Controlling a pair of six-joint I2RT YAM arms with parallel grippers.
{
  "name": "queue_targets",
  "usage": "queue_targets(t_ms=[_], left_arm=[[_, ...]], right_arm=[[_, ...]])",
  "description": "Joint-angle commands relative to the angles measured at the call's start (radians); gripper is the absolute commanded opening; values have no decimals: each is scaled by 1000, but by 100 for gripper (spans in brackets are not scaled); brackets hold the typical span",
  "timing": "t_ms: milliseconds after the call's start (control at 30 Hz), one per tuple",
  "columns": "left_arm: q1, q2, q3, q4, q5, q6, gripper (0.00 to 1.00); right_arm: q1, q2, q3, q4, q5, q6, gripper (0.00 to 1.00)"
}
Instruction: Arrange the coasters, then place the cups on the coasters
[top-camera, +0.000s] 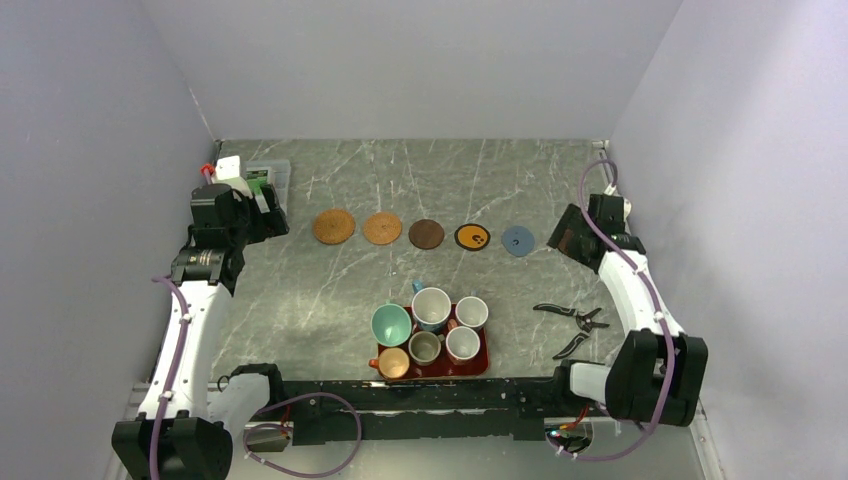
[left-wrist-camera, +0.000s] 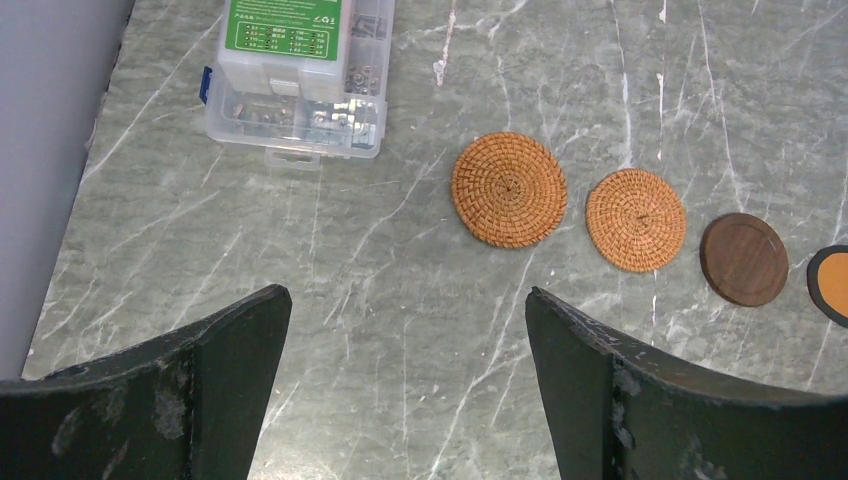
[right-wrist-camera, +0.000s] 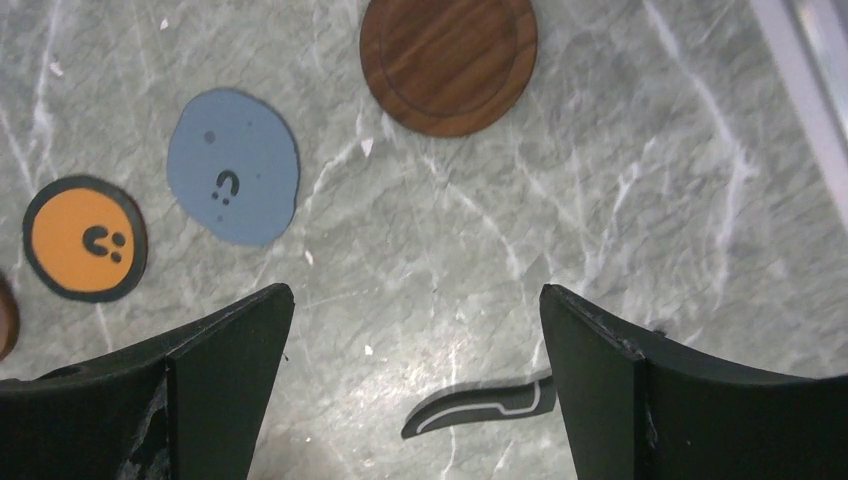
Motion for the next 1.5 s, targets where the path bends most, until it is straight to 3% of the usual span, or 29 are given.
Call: queue_targets(t_ms=[0, 400, 800, 967, 1133, 1300, 1467], left_arm=[[5, 4, 10, 15, 6, -19, 94], [5, 10, 2, 28, 15, -19, 94], [5, 27, 14, 14, 9, -11, 94], [5, 33, 14, 12, 5, -11, 94], [5, 35, 15, 11, 1, -8, 94], [5, 45, 19, 8, -1, -7, 94], [5, 43, 21, 6, -9, -6, 94]], right_arm=[[-2, -71, -79, 85, -59, 67, 100], [18, -38, -169, 138, -38, 71, 100], [95, 97, -97, 125, 82, 74, 100], [78, 178, -35, 114, 138, 59, 99], [41, 217, 41, 150, 107, -4, 100], [22, 360, 176, 148, 57, -72, 99], [16, 472, 281, 120, -9, -94, 91]])
